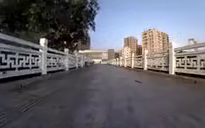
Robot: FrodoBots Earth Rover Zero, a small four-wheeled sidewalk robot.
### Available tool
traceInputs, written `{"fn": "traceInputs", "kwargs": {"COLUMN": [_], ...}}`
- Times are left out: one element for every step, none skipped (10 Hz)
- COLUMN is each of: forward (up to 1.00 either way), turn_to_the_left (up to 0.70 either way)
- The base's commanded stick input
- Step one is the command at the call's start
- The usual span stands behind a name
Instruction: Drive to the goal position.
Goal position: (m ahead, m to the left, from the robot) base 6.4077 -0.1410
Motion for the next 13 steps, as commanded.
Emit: {"fn": "traceInputs", "kwargs": {"forward": [0.45,0.45,0.45,0.45,0.45,0.45,0.45,0.45,0.45,0.45,0.45,0.45,0.45], "turn_to_the_left": [0.0,0.0,0.0,0.0,0.0,0.0,0.0,0.0,0.0,0.0,0.0,0.0,0.0]}}
